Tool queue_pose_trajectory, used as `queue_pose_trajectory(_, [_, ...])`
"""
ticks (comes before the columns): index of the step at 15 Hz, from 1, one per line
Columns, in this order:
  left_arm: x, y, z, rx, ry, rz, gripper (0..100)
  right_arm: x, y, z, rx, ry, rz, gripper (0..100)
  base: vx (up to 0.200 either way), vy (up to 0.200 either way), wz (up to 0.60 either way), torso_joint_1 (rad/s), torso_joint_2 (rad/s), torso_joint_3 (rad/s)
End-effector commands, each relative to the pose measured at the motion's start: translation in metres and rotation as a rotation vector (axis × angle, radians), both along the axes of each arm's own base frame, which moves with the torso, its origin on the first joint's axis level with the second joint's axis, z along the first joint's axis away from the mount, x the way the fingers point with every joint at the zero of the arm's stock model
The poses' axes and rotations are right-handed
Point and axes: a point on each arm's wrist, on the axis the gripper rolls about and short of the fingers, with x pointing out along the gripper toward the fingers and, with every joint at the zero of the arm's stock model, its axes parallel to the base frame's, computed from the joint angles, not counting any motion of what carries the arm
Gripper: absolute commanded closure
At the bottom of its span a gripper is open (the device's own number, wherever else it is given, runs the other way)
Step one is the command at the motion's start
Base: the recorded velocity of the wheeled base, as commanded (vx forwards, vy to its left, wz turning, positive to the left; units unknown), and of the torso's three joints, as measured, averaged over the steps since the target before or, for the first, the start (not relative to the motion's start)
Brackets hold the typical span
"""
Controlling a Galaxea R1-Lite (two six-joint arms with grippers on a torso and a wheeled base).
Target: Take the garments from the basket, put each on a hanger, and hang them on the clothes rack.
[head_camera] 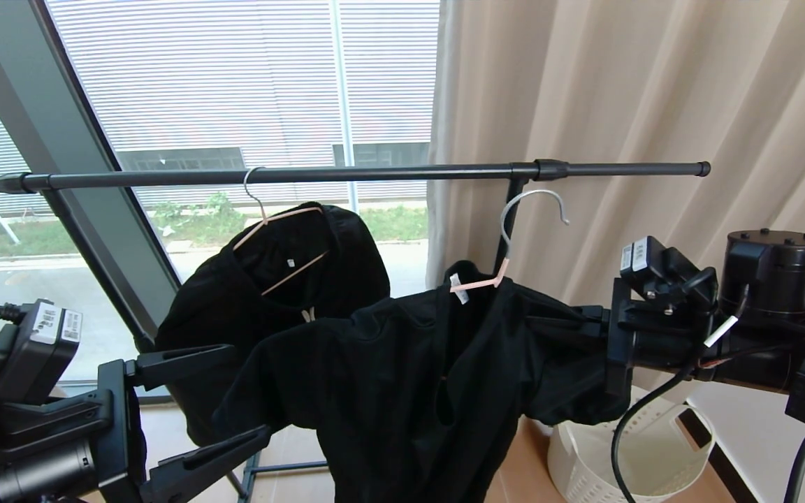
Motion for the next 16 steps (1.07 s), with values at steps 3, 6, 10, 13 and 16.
queue_pose_trajectory(3, [0.011,-0.002,-0.013,0.018,0.077,0.001,0,0.002,-0.007,0.002,0.012,-0.005,0.000,100,0.000,0.000,0.00,0.000,0.00,0.000])
queue_pose_trajectory(6, [0.016,-0.003,-0.017,0.022,0.100,0.003,0,0.003,-0.011,0.005,0.028,-0.010,0.021,100,0.000,0.000,0.00,0.000,0.00,0.000])
queue_pose_trajectory(10, [0.019,-0.004,-0.022,0.028,0.125,0.007,0,-0.002,-0.013,0.010,0.035,-0.023,0.026,100,0.000,0.000,0.00,0.000,0.00,0.000])
queue_pose_trajectory(13, [0.020,-0.004,-0.020,0.027,0.119,0.012,100,-0.001,-0.013,0.010,0.036,-0.025,0.026,100,0.000,0.000,0.00,0.000,0.00,0.000])
queue_pose_trajectory(16, [0.023,-0.004,-0.022,0.030,0.129,0.015,100,0.000,-0.012,0.009,0.035,-0.023,0.026,100,0.000,0.000,0.00,0.000,0.00,0.000])
